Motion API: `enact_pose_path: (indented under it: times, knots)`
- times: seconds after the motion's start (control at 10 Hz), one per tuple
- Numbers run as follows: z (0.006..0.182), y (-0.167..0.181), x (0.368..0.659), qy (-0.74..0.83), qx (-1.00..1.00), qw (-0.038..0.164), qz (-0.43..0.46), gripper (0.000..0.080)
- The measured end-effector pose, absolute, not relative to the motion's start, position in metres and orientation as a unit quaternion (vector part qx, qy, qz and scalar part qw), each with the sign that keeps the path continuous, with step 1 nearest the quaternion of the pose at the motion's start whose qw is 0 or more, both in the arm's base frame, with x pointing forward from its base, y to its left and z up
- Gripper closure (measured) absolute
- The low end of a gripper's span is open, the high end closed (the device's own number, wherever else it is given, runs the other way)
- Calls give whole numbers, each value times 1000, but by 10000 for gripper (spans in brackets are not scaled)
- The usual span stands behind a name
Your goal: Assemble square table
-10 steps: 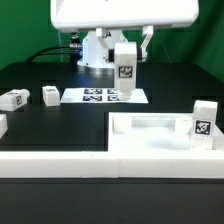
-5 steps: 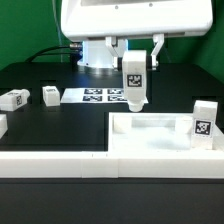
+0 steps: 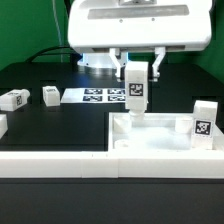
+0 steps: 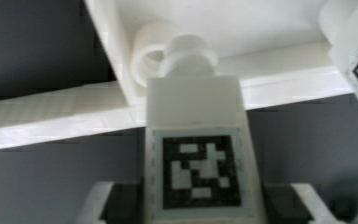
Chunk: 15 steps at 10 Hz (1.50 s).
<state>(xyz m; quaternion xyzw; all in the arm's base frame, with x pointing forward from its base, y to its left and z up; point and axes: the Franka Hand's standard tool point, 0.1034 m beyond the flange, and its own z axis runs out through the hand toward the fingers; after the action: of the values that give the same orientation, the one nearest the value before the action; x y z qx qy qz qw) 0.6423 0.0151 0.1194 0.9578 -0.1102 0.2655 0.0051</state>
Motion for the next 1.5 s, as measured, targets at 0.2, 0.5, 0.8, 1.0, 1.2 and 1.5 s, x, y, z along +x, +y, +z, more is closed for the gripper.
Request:
enact_pose_path:
  times: [0.2, 0.5, 0.8, 1.0, 1.2, 1.5]
  knots:
    - [117, 13, 642, -105, 951, 14, 290, 511]
    - [115, 13, 641, -105, 952, 14, 288, 511]
    - [114, -4, 653, -98, 951, 24, 291, 511]
    - [112, -10, 657, -101, 951, 25, 291, 511]
    - [101, -8, 655, -98, 953, 28, 287, 511]
    - [92, -4, 660, -93, 952, 31, 291, 511]
